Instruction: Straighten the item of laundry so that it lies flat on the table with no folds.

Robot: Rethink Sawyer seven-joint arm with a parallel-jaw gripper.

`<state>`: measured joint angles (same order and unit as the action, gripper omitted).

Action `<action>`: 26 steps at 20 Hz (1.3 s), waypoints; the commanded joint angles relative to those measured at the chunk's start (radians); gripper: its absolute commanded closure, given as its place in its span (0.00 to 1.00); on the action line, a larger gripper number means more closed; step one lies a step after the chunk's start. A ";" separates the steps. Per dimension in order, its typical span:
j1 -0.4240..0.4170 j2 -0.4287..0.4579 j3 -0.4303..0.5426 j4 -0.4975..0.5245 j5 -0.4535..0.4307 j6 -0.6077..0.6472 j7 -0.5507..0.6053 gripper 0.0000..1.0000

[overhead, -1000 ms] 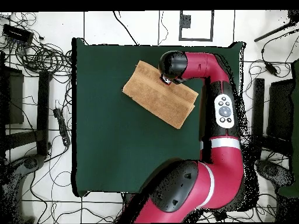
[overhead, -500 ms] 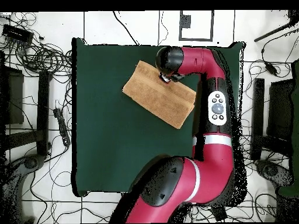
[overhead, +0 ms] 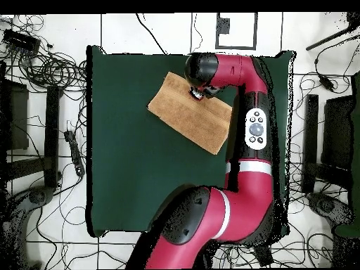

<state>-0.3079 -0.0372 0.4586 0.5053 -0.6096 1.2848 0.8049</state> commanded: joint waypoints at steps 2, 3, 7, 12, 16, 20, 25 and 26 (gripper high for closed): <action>0.051 0.192 -0.033 0.070 -0.042 0.054 0.037 1.00; 0.054 0.196 -0.034 0.062 -0.040 0.057 0.038 1.00; 0.067 0.212 -0.039 0.027 -0.029 0.065 0.039 1.00; 0.069 0.226 -0.035 0.005 -0.020 0.047 0.043 1.00; 0.077 0.244 -0.032 -0.026 -0.020 0.059 0.044 1.00; 0.089 0.251 -0.029 -0.051 -0.026 0.064 0.036 1.00; 0.099 0.239 -0.025 -0.054 -0.021 0.060 -0.034 1.00; 0.095 0.221 -0.036 -0.023 -0.008 0.047 -0.016 1.00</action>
<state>-0.2592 0.0399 0.4219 0.3317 -0.5825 1.3880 0.8049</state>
